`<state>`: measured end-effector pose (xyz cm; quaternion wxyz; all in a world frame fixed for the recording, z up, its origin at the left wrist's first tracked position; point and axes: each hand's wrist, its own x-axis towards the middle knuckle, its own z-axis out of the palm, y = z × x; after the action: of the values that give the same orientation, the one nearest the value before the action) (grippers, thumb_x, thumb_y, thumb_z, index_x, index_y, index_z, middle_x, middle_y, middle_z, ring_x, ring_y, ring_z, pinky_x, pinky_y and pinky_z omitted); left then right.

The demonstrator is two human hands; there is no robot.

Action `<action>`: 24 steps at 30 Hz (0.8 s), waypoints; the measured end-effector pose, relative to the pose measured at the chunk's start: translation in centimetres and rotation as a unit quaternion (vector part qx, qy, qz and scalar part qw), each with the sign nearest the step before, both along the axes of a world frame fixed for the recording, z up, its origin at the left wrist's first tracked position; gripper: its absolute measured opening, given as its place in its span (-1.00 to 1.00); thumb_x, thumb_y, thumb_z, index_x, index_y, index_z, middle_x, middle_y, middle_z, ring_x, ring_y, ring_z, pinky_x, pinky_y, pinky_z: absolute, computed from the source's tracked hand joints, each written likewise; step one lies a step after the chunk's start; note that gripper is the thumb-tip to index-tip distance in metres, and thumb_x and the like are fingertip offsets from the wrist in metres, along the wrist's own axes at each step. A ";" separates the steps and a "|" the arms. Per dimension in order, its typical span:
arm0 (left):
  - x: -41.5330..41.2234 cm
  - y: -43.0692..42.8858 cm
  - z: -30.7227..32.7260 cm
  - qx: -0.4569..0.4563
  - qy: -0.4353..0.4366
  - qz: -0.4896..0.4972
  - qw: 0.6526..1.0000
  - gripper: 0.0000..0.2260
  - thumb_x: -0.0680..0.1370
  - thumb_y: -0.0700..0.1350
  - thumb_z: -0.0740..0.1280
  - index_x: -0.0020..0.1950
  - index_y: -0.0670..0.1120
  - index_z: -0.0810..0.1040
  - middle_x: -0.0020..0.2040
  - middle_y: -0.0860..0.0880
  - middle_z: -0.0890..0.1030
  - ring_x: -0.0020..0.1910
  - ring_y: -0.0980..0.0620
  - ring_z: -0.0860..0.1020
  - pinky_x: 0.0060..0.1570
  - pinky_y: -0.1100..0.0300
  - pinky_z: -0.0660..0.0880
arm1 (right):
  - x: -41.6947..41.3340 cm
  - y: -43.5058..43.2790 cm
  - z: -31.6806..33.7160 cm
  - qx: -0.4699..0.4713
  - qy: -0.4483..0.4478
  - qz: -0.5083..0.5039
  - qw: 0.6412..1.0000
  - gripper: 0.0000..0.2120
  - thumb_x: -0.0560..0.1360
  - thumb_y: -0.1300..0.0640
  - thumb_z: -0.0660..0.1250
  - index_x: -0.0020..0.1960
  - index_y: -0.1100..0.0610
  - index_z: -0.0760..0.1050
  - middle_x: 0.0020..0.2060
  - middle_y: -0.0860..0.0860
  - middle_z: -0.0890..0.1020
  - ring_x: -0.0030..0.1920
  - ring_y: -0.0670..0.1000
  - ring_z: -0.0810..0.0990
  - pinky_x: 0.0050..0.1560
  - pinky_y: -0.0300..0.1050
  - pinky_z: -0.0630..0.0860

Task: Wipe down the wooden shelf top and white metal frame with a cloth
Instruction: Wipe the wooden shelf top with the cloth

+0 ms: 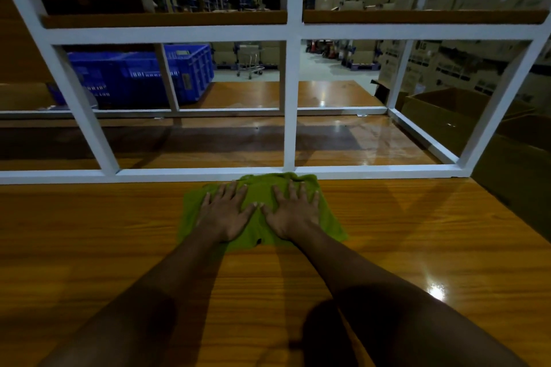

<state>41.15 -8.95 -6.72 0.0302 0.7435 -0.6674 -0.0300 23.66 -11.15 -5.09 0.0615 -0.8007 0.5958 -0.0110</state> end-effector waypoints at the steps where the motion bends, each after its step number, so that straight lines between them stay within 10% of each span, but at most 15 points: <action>1: 0.1 0.4 0.1 0.004 0.001 0.006 1.000 -0.36 0.59 0.36 -0.14 0.62 0.13 -0.08 0.62 0.02 -0.13 0.60 -0.05 -0.09 0.52 -0.16 -0.13 | 0.1 0.3 0.0 -0.001 -0.002 0.005 1.000 -0.30 0.57 -0.39 -0.17 0.62 -0.10 -0.11 0.61 0.09 -0.14 0.58 0.22 -0.19 0.47 0.37 -0.28; 17: -4.8 12.6 0.8 -0.005 0.012 0.000 1.000 -0.15 0.39 0.45 -0.44 0.61 0.09 -0.18 0.60 -0.04 -0.23 0.59 -0.08 -0.20 0.52 -0.15 -0.18 | -5.0 9.4 -1.0 -0.031 -0.023 0.056 0.998 -0.27 0.51 -0.46 -0.23 0.60 -0.18 -0.12 0.61 0.02 -0.10 0.59 0.13 -0.19 0.50 0.28 -0.25; 24: -12.3 10.4 1.0 -0.008 0.034 -0.042 0.999 -0.32 0.57 0.38 -0.19 0.62 0.08 -0.15 0.61 -0.03 -0.22 0.58 -0.10 -0.23 0.52 -0.17 -0.23 | -12.5 8.4 -1.2 -0.042 0.010 -0.018 0.999 0.00 0.18 -0.53 -0.62 0.57 -0.28 -0.22 0.60 -0.04 -0.14 0.59 0.08 -0.19 0.52 0.25 -0.19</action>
<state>28.86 1.41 -5.70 0.0574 0.7130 -0.6970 -0.0510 11.11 -2.78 -6.30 0.0217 -0.7920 0.6095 -0.0285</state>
